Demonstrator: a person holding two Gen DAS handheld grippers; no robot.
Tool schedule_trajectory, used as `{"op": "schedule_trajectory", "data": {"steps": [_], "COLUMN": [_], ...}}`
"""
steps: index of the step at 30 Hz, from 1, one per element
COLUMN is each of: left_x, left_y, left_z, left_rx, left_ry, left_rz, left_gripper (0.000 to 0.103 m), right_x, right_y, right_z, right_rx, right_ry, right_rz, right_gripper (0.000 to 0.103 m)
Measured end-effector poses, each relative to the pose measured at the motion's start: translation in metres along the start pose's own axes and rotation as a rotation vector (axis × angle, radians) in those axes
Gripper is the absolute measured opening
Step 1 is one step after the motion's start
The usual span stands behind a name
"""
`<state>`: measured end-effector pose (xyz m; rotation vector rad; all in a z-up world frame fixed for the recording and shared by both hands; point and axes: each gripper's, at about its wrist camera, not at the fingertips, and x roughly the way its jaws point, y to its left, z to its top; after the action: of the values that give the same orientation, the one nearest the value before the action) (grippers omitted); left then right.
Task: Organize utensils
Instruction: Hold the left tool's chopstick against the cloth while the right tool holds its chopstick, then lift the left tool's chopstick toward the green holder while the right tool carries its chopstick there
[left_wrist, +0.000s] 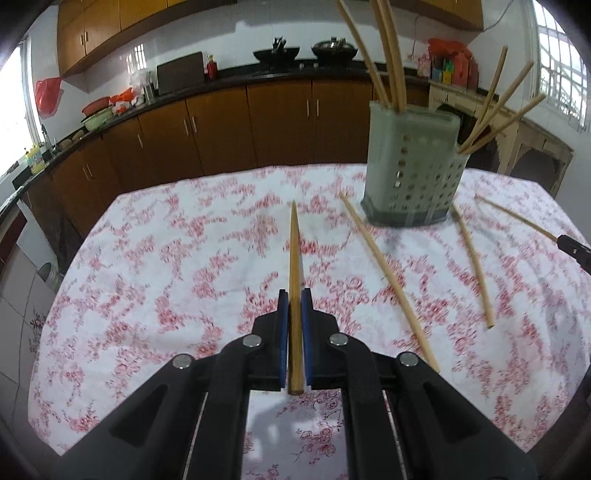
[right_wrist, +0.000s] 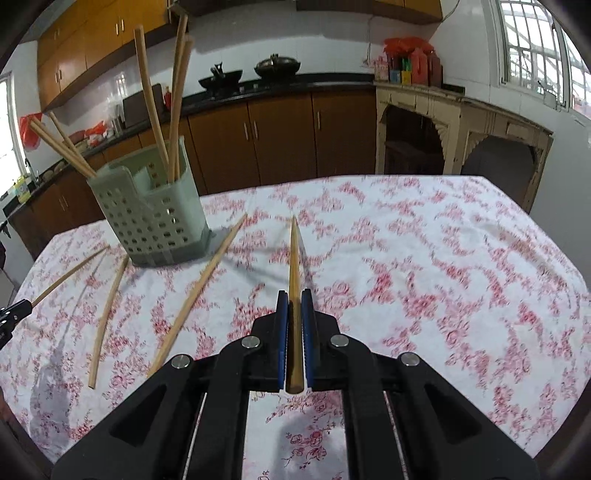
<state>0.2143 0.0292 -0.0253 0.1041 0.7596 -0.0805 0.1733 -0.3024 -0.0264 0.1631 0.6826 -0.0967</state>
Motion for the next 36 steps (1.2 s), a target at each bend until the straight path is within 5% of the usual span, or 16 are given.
{"op": "schedule_trajectory", "data": {"steps": [20,36], "left_x": [-0.072,-0.098], "left_y": [0.007,-0.002], "left_z": [0.049,0.073], "left_rx": [-0.056,-0.030], "left_ry": [-0.249,-0.324], "left_rz": [-0.044,-0.054], "left_gripper": [0.008,0.008], "right_x": [-0.056,-0.081], "right_y": [0.011,0.029], "right_z": [0.042,0.072], "right_rx": [-0.007,-0.023], "right_ry": [-0.203,-0.260], "right_rz": [0.060,0.110], "right_gripper": [0.008,0.007]}}
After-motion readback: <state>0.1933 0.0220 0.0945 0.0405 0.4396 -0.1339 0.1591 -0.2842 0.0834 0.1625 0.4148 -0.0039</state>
